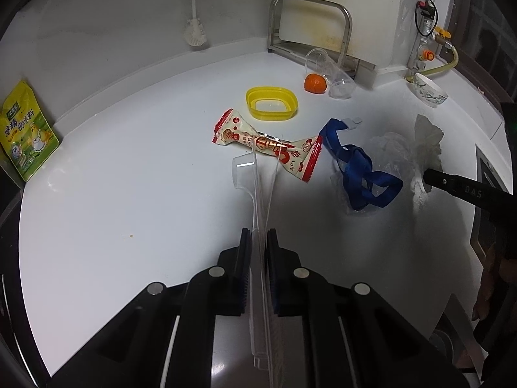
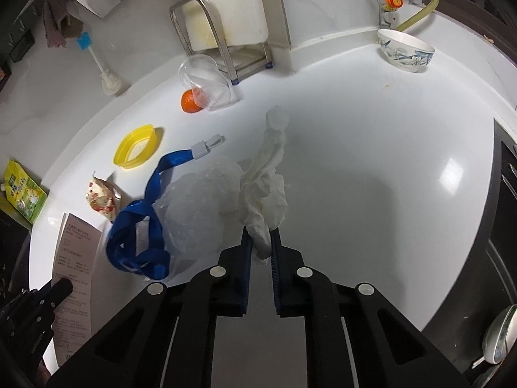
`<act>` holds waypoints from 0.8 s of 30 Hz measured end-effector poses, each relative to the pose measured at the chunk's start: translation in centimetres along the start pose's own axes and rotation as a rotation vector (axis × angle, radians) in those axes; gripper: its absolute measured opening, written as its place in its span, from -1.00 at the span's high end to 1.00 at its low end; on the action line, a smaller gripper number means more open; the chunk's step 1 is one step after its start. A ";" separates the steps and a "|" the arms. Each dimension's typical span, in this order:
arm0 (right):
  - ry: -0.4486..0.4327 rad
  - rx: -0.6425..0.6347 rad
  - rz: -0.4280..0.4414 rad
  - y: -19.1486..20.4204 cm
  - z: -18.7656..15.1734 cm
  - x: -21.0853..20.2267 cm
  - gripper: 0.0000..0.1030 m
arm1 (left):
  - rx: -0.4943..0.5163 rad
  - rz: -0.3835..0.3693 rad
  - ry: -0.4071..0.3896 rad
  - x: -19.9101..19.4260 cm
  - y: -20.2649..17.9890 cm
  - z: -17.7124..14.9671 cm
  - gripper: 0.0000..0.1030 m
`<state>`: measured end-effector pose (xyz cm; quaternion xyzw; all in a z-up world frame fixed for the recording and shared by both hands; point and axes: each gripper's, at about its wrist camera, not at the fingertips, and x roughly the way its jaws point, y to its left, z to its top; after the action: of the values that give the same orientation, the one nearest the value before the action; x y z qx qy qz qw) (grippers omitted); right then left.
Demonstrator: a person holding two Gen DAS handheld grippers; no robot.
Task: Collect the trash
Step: 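Lift the receipt with the left tool while the right tool grasps the white tissue, then move both tools over the basket and release the receipt and tissue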
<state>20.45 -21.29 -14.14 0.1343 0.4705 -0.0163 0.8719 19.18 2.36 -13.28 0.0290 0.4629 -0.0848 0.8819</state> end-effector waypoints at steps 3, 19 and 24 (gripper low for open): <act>-0.007 0.000 0.008 0.0 -0.6 -1.2 0.80 | 0.003 -0.002 -0.012 -0.7 -0.1 -0.2 0.79; 0.014 -0.064 0.068 0.0 -8.9 -10.3 0.80 | 0.013 -0.007 -0.057 -7.6 -3.1 -3.8 0.79; 0.063 -0.093 0.102 -0.8 -12.9 -12.4 0.80 | 0.013 -0.011 -0.045 -9.9 -5.3 -6.6 0.79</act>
<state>2.94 -20.08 -10.81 0.1178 0.4906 0.0542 0.8617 7.39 -0.80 -8.73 0.0304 0.4426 -0.0933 0.8913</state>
